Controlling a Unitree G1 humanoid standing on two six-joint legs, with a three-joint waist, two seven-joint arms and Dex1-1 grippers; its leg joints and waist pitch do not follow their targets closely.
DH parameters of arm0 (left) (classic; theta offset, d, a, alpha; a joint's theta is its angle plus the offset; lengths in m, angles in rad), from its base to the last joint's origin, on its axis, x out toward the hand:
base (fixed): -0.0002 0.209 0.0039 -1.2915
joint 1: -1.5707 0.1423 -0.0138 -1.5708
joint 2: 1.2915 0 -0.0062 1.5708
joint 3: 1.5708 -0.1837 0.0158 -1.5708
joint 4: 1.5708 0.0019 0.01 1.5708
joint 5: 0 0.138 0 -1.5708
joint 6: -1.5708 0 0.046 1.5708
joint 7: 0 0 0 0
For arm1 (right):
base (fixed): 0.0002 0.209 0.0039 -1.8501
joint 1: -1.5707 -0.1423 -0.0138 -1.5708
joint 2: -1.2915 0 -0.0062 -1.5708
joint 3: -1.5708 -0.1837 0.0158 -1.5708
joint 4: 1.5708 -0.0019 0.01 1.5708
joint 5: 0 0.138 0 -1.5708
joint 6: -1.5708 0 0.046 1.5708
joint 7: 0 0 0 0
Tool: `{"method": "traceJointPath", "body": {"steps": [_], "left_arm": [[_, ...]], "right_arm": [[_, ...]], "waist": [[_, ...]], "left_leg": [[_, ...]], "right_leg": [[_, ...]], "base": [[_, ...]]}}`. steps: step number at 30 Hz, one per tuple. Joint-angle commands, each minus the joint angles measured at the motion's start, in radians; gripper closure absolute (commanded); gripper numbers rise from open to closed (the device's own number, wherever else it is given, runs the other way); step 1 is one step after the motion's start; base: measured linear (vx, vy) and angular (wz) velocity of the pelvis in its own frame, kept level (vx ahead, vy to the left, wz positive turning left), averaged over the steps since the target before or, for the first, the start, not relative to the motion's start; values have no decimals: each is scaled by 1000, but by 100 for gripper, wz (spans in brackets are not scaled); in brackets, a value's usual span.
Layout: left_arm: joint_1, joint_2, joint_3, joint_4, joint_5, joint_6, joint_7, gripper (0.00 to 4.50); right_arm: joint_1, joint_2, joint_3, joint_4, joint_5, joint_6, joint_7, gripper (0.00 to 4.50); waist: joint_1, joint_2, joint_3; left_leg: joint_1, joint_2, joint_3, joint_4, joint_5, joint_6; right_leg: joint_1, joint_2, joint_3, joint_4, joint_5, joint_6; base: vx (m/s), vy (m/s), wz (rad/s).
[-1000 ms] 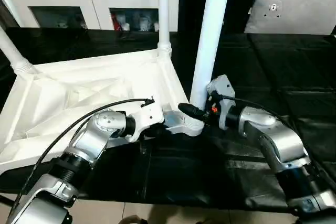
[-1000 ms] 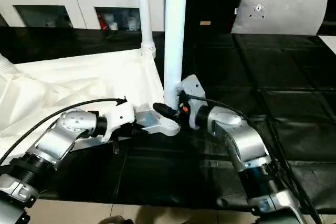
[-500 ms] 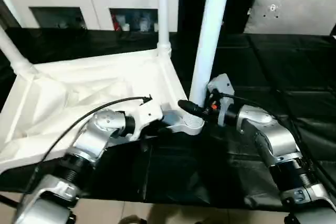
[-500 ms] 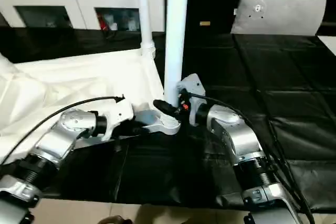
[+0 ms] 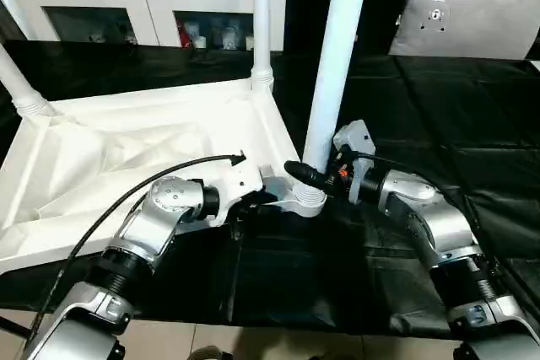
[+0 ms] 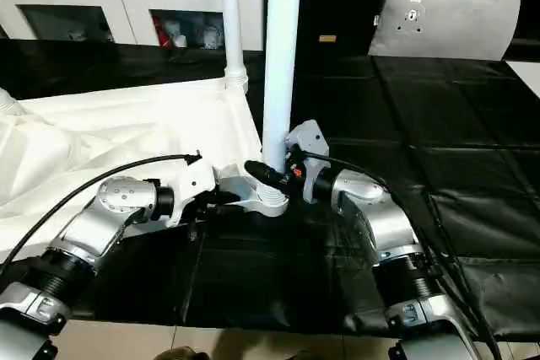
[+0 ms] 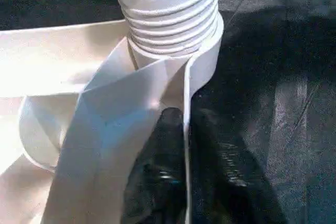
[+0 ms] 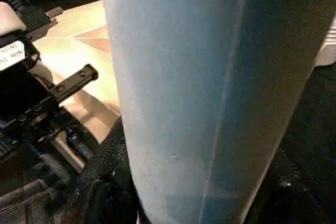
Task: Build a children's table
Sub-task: Insert table leg to table base
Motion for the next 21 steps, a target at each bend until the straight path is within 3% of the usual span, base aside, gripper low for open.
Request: {"method": "traceJointPath", "body": {"steps": [1,6,9,21], "left_arm": [[11,30,-16,48,39,28,2,422],[6,50,-30,48,66,50,-3,449],[6,57,-32,44,67,52,-7,450],[14,76,-41,17,67,59,-12,450]], "right_arm": [[2,10,9,11,-1,-1,19,259],[2,14,6,14,-5,-8,21,259],[3,15,6,15,-7,-11,23,259],[5,18,4,20,-12,-17,29,259]], "waist": [[10,-12,-64],[8,-10,-64],[7,-10,-65],[4,-6,-61]], "left_leg": [[5,71,-24,-76,-173,31],[4,71,-25,-76,-169,30],[4,70,-24,-75,-160,33],[5,70,-24,-76,-177,27]], "right_leg": [[41,-97,52,-81,-204,-232],[42,-97,52,-80,-192,-233],[43,-95,51,-77,-160,-244],[41,-95,52,-80,-182,-245]], "base": [[0,0,0],[0,0,0],[0,0,0],[0,0,0]]}}
